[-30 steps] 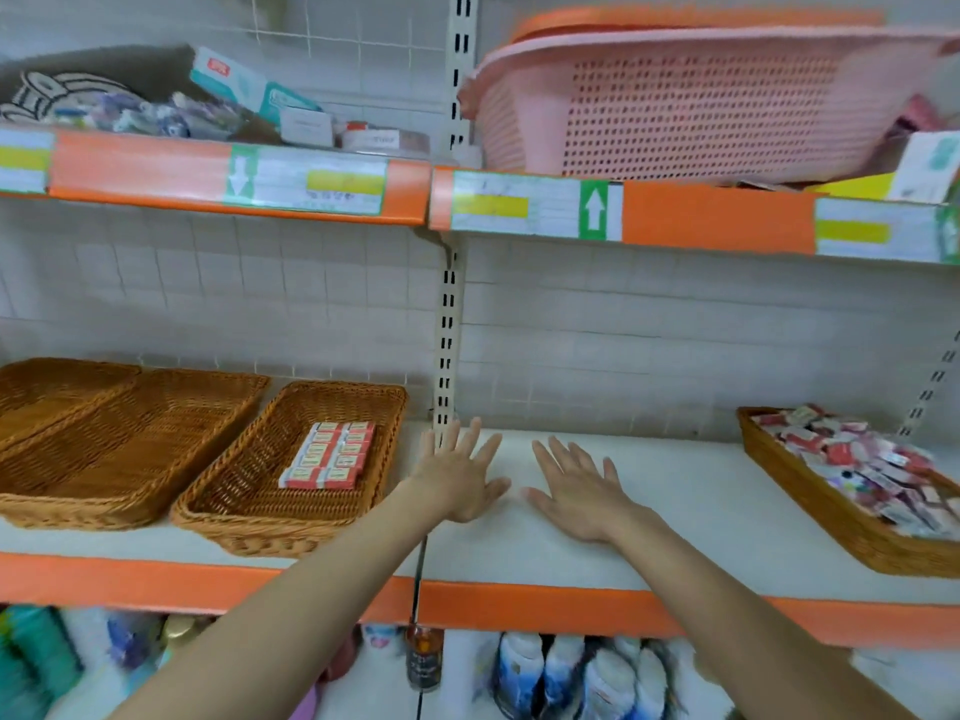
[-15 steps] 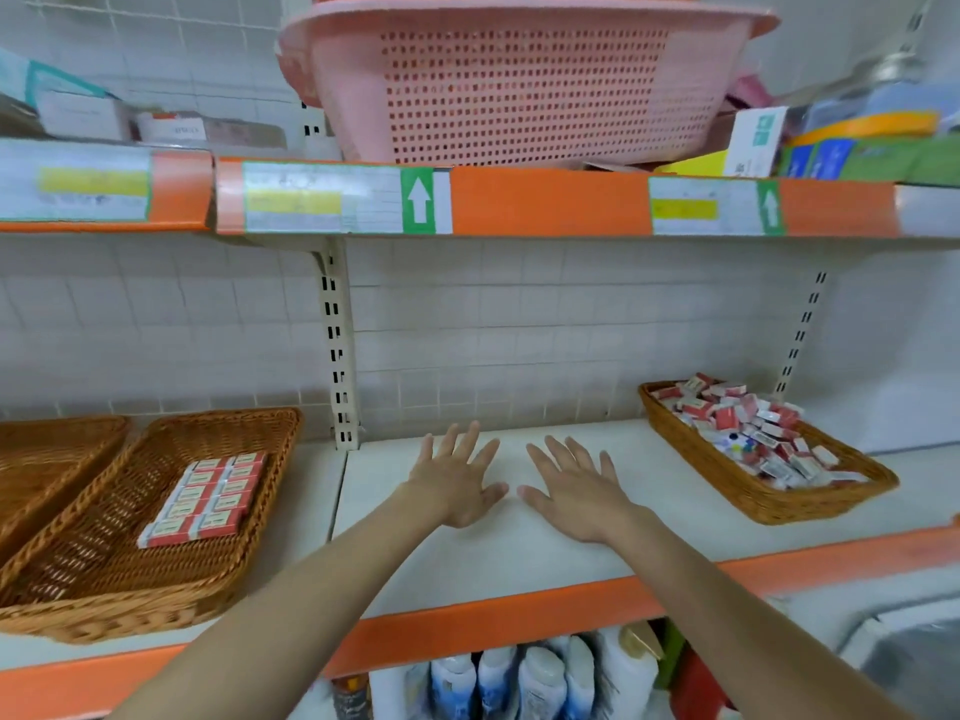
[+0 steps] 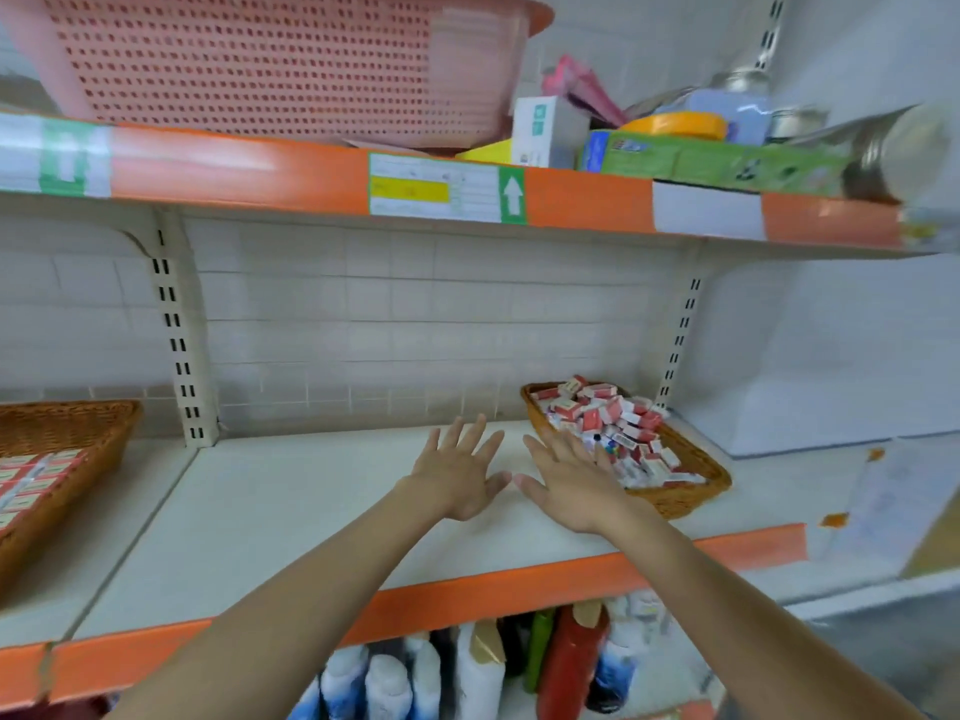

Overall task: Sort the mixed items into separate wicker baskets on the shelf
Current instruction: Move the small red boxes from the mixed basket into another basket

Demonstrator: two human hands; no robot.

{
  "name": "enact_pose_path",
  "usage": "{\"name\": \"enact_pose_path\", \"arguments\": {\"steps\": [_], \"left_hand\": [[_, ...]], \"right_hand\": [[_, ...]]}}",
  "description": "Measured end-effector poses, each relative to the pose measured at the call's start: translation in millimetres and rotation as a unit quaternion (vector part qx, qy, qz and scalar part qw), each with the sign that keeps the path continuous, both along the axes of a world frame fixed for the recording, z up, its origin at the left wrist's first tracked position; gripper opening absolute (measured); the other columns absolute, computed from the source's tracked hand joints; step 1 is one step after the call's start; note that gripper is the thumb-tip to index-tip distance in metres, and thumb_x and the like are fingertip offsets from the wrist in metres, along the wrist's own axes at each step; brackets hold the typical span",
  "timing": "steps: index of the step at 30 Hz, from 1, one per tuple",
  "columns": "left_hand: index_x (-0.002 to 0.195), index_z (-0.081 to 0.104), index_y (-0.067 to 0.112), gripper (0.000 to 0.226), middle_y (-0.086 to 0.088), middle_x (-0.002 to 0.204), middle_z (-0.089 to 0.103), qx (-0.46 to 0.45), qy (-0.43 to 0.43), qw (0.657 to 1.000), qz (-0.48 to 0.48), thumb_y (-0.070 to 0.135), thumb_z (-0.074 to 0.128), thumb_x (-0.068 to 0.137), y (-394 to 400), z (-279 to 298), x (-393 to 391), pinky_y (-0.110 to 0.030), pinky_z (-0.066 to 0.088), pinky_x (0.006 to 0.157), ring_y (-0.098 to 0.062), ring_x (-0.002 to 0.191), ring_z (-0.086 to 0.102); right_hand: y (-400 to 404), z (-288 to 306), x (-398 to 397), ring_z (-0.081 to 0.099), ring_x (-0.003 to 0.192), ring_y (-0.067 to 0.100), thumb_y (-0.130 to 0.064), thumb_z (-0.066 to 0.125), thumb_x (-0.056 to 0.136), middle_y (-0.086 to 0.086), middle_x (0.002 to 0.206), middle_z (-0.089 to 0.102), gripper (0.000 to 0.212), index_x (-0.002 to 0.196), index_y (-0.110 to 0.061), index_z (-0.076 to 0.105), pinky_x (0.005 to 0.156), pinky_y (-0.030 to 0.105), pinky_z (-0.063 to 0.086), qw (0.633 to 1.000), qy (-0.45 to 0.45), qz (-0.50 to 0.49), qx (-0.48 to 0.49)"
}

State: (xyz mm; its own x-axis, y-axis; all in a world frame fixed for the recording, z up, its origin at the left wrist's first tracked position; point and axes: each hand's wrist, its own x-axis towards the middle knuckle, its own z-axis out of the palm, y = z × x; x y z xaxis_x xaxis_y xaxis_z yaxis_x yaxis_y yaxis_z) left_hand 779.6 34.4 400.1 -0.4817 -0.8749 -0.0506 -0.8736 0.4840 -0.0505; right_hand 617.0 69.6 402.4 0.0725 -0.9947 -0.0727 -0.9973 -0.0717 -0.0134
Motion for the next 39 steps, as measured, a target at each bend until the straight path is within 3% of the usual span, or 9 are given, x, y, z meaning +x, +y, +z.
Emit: {"name": "enact_pose_path", "arguments": {"steps": [17,20,23,27,30,35,39], "left_hand": [[0.155,0.000,0.020,0.065,-0.004,0.162,-0.004,-0.009,0.007,0.992,-0.122,0.052,0.019,0.101,-31,1,-131,-0.042,0.002,0.121,-0.025,0.149,-0.003],[0.153,0.013,0.013,0.059,-0.009,0.160,0.014,-0.019,0.029,0.989,-0.142,0.043,0.023,0.103,-36,1,-140,-0.039,0.013,0.119,-0.029,0.146,0.013],[0.138,0.042,0.005,0.045,-0.014,0.142,0.042,-0.051,0.042,0.988,-0.139,0.033,0.030,0.103,-41,3,-148,-0.038,0.032,0.106,-0.030,0.130,0.039],[0.110,0.062,0.005,0.033,-0.014,0.116,0.057,-0.036,0.057,0.989,-0.132,0.025,0.037,0.099,-55,-4,-154,-0.037,0.043,0.086,-0.028,0.105,0.054],[0.106,0.065,0.008,0.033,-0.011,0.107,0.058,-0.036,0.072,0.989,-0.127,0.028,0.040,0.099,-64,-13,-156,-0.034,0.045,0.080,-0.025,0.098,0.055],[0.102,0.064,0.007,0.028,-0.009,0.103,0.063,-0.061,0.129,0.984,-0.111,0.029,0.046,0.099,-66,-16,-157,-0.033,0.053,0.079,-0.024,0.093,0.061],[0.101,0.058,0.007,0.028,-0.009,0.104,0.059,-0.115,0.206,0.964,-0.123,0.028,0.039,0.101,-59,-10,-148,-0.032,0.046,0.073,-0.024,0.089,0.058]], "right_hand": [[8,-6,-134,0.000,0.149,0.020,-0.050,0.019,0.102,0.000,0.162,-0.001,0.062,0.155,-0.022,0.003,0.118,0.050,0.001,0.993,-0.009,-0.118,-0.028],[6,-3,-145,0.015,0.146,0.023,-0.048,0.022,0.102,0.002,0.161,0.013,0.060,0.154,-0.019,0.011,0.117,0.047,0.011,0.990,-0.016,-0.136,-0.044],[0,0,-150,0.040,0.131,0.028,-0.042,0.030,0.103,0.012,0.145,0.040,0.052,0.145,-0.012,0.030,0.105,0.038,0.032,0.986,-0.020,-0.155,-0.061],[-9,1,-149,0.055,0.114,0.029,-0.035,0.036,0.102,0.011,0.128,0.058,0.041,0.136,-0.014,0.043,0.093,0.035,0.043,0.984,-0.048,-0.155,-0.069],[-14,1,-148,0.059,0.111,0.027,-0.030,0.040,0.101,0.009,0.126,0.061,0.038,0.135,-0.016,0.050,0.091,0.033,0.045,0.983,-0.070,-0.152,-0.080],[-15,6,-147,0.061,0.091,0.024,-0.020,0.042,0.098,0.007,0.101,0.065,0.023,0.112,-0.013,0.059,0.067,0.026,0.036,0.980,0.004,-0.156,-0.123],[-12,12,-138,0.060,0.082,0.023,-0.014,0.040,0.097,0.007,0.091,0.064,0.025,0.116,-0.011,0.056,0.063,0.025,0.037,0.962,-0.024,-0.154,-0.225]]}}
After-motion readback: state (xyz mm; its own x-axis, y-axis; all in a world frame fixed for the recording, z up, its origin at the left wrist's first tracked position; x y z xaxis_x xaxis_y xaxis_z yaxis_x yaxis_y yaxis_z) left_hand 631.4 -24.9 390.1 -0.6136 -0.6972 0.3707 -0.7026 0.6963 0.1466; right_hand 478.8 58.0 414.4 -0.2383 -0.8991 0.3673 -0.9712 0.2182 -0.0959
